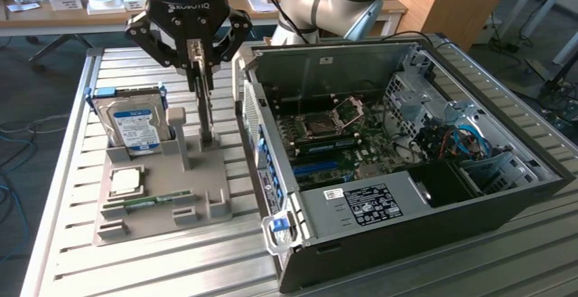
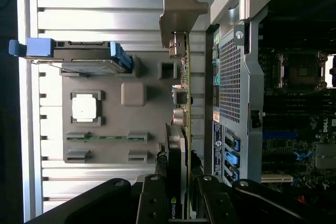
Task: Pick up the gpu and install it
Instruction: 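Pick up the gpu and move the gpu toward the slot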
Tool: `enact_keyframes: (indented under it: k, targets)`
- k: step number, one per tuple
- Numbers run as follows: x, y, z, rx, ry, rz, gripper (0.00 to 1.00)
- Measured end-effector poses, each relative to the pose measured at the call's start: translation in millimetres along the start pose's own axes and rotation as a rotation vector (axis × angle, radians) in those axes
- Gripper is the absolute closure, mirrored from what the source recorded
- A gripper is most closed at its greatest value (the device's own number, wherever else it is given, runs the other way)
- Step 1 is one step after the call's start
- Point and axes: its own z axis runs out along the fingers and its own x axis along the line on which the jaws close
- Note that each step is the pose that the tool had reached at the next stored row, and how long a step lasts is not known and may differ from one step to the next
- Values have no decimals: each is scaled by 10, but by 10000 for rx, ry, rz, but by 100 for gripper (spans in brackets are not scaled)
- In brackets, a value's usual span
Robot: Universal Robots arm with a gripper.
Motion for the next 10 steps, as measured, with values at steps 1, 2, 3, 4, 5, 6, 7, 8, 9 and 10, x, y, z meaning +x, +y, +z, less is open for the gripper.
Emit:
enact_keyframes:
  k: [1,2,3,4,5,6,7,8,9,10]
  targets:
    - [0,0,0,0,0,0,73]
    - [-1,0,0,0,0,0,73]
    - [-4,0,-1,1,1,-1,73]
    - [-9,0,-1,1,2,-2,73]
    - [-15,0,0,0,2,-3,73]
    - [-23,0,1,-1,0,-1,73]
    - [-33,1,1,0,0,-1,73]
    - [-46,1,1,0,0,0,73]
    - [-62,1,1,0,1,0,73]
    - [-80,2,2,-1,0,0,73]
